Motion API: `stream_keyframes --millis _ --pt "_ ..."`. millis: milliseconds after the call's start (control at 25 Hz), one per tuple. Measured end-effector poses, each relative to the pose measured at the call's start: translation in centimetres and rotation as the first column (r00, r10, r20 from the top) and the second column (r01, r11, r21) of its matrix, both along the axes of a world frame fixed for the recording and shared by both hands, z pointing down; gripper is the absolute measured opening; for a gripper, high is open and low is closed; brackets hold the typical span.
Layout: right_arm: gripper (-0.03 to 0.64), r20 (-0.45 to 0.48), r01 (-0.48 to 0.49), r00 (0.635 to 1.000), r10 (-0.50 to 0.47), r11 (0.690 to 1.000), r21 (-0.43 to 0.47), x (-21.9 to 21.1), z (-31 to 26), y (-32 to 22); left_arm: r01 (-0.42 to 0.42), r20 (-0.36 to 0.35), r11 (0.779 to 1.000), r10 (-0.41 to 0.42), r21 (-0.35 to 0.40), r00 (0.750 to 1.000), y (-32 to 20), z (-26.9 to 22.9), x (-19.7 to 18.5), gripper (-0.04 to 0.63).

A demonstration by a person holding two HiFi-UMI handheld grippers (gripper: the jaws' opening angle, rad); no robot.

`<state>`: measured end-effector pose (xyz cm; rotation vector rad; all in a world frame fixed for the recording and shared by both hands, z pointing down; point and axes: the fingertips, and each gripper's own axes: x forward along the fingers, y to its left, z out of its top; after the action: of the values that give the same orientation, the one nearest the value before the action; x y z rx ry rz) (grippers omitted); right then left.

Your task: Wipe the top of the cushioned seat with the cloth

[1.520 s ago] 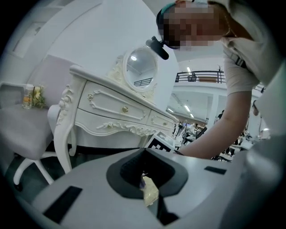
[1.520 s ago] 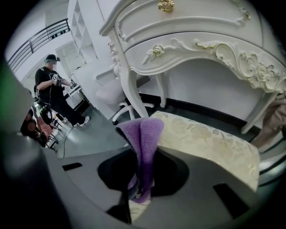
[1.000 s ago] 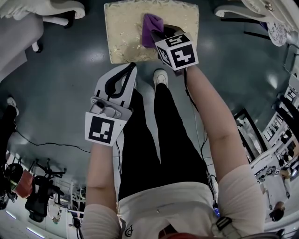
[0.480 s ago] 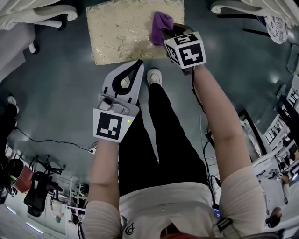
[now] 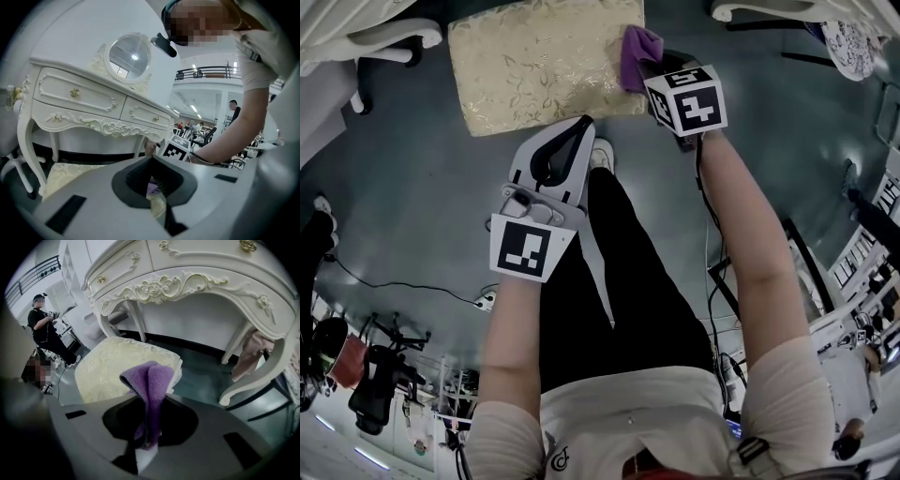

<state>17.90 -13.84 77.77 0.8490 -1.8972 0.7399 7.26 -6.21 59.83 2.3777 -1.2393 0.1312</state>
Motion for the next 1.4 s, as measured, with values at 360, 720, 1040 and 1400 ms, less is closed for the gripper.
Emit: stream_keyframes --millis 360,720,1040,1400 --pt "0.072 -0.08 -0.037 0.996 0.036 0.999 -0.001 3.3 0.1 -0.2 -0.008 0.056 1.0 0.008 -0.001 0.998 0.1 0.7 -0.1 0.014" --pt "0.072 -0.01 -0.047 0.999 0.047 0.998 0.031 -1.6 -5.4 1.5 -0.068 0.066 0.997 0.067 0.023 0.996 1.0 -1.7 -3.3 0.014" --pt "0.072 0.121 -0.01 0.993 0.009 1.0 0.008 -13.6 -5.9 6.1 -0.014 0.112 0.999 0.01 0.03 0.994 3.5 -2.1 -12.3 0.014" --pt "0.074 0.218 0.098 0.973 -0.077 0.991 -0.091 -26.0 -3.1 10.5 0.04 0.147 0.999 -0.038 -0.01 0.988 6.6 0.5 -21.7 0.014"
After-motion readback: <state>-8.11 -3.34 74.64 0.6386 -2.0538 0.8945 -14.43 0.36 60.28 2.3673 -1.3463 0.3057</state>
